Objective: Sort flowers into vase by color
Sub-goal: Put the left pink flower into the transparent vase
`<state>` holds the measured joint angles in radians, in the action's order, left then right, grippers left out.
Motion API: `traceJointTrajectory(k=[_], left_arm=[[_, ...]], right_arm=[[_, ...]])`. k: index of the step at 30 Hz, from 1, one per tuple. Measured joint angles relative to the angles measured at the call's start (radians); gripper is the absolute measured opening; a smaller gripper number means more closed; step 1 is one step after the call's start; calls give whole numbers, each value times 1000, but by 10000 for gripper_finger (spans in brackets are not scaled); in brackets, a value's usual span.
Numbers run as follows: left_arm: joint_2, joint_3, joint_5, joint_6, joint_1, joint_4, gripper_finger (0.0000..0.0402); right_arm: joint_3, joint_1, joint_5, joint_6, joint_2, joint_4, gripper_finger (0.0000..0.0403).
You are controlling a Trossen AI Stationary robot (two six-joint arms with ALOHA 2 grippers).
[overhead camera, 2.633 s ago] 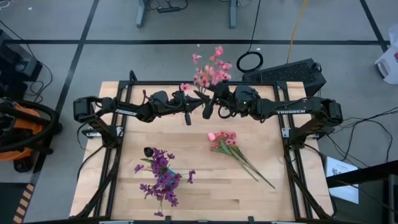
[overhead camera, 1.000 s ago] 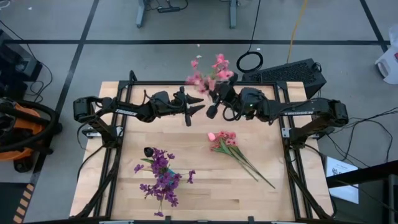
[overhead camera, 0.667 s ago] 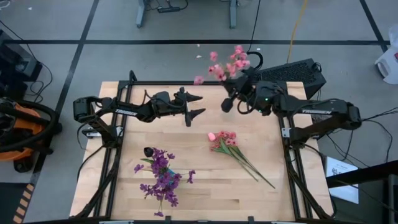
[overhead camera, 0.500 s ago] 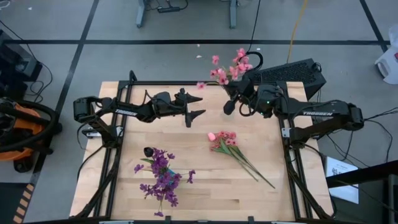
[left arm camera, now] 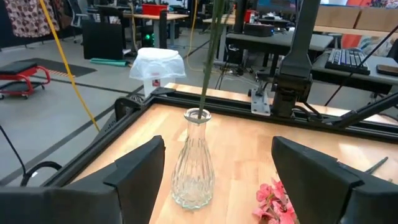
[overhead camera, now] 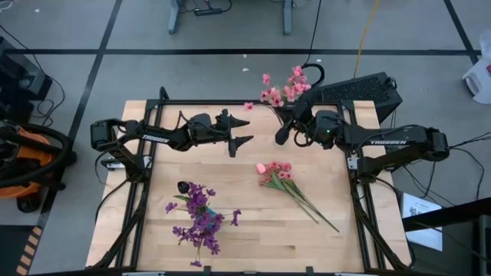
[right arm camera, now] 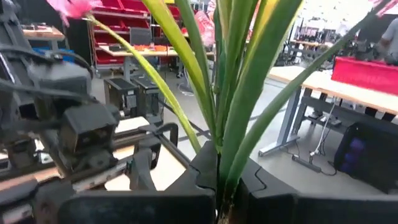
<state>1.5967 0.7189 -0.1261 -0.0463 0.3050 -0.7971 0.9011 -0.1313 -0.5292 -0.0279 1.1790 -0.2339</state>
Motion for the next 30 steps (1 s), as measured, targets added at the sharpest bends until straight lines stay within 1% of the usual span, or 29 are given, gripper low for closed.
traceJointTrajectory(k=[5,13,21,26,30], left_arm=[[0,0,0,0,0,3,296],[0,0,0,0,0,4,296],[0,0,0,0,0,37,296],[0,0,0,1,-13,66,296],[0,0,0,3,-26,88,296]], right_arm=[[-52,-4,-24,57,1,-1,4],[-74,-7,-25,137,1,5,40],[-75,-7,-26,241,1,150,106],[-75,-7,-26,258,1,250,152],[-75,-7,-26,301,1,332,182]])
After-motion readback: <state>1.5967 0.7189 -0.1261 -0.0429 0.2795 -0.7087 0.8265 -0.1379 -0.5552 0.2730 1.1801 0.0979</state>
